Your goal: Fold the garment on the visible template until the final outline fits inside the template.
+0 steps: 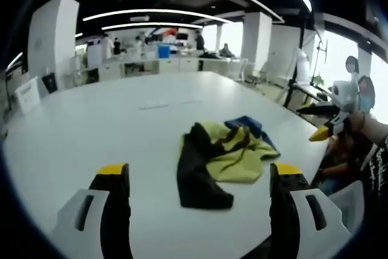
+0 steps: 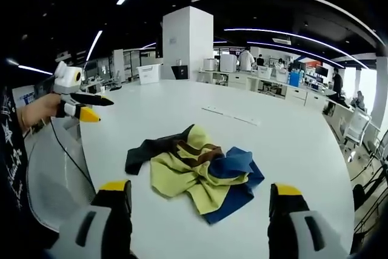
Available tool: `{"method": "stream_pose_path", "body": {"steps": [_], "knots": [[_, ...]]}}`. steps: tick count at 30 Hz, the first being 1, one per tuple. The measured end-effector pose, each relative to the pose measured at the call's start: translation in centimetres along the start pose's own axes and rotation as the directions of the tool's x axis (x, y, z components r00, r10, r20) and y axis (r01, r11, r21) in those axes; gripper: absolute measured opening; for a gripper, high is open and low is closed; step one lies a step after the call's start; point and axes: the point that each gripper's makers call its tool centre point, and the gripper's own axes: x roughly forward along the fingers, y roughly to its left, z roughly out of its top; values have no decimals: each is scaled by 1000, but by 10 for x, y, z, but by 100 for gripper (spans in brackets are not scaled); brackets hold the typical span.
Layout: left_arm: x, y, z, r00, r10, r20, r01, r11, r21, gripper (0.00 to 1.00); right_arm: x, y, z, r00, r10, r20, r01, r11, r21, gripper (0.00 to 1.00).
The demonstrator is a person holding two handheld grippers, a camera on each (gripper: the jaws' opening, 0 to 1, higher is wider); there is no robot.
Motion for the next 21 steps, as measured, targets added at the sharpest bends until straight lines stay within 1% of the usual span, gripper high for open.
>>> {"method": "stream_pose_path", "body": {"steps": [5,10,21], "knots": [[0,0,1,1000,1,5,-1,1000,-2,92,0,-2,1,1000,-5,3,5,1000,3,94],[1,0,-1,1000,0,1,0,1000,-2,92,0,-2,-1,1000,-6,-8,6,1000,-6,94],[2,0,-4,1000,-9,-4,9,1000,-18,91,-1,-7,-1,1000,-13,-6,13,1000,-5,94]]}}
